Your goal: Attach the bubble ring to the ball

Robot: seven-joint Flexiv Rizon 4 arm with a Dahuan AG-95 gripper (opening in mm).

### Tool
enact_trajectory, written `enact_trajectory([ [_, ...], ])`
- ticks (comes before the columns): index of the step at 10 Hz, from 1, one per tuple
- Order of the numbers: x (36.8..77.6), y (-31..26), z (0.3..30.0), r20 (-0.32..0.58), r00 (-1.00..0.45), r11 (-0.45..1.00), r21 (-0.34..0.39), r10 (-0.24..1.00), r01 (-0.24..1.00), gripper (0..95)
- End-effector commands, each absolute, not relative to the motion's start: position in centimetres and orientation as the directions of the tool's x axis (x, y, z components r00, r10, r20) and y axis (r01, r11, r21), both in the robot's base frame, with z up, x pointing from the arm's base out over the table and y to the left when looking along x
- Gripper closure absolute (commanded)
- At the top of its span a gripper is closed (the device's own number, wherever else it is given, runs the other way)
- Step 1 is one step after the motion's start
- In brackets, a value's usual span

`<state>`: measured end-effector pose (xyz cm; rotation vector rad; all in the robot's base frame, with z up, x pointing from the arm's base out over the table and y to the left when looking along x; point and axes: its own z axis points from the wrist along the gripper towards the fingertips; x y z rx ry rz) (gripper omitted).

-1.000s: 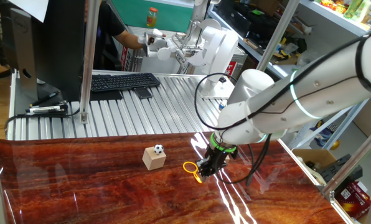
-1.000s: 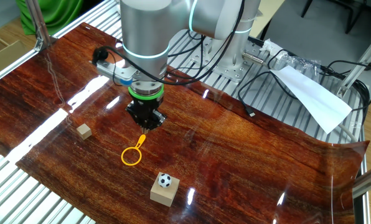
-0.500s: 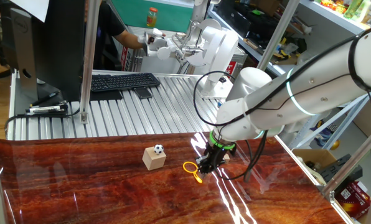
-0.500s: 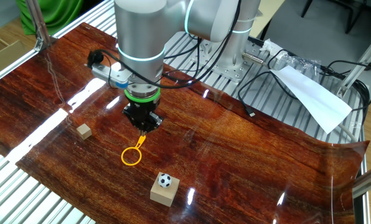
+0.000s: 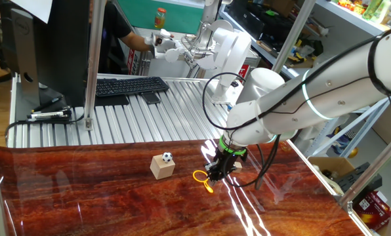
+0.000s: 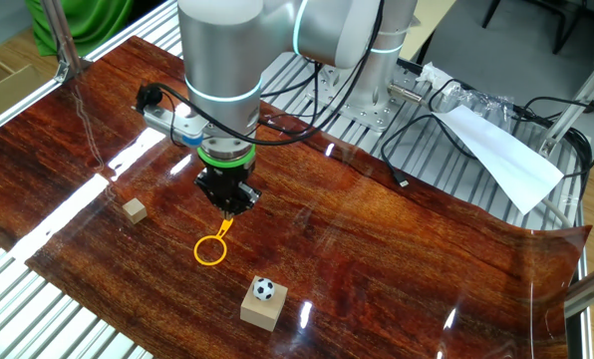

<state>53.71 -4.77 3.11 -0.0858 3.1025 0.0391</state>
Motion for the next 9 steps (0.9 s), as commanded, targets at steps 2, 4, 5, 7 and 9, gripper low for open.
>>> enact_trajectory([
  [2, 53.73, -4.77, 3.12, -0.039, -0.998, 0.998, 0.023, -0.055, -0.056, 95.0],
  [4, 53.74, -4.77, 3.13, -0.038, -0.998, 0.998, 0.017, -0.056, -0.057, 95.0],
  [5, 53.77, -4.78, 3.14, -0.037, -0.998, 0.998, 0.018, -0.055, -0.056, 95.0],
  [7, 53.75, -4.77, 3.13, -0.034, -0.998, 0.998, 0.020, -0.051, -0.052, 95.0],
  [9, 53.75, -4.77, 3.13, -0.034, -0.998, 0.999, 0.021, -0.048, -0.048, 95.0],
])
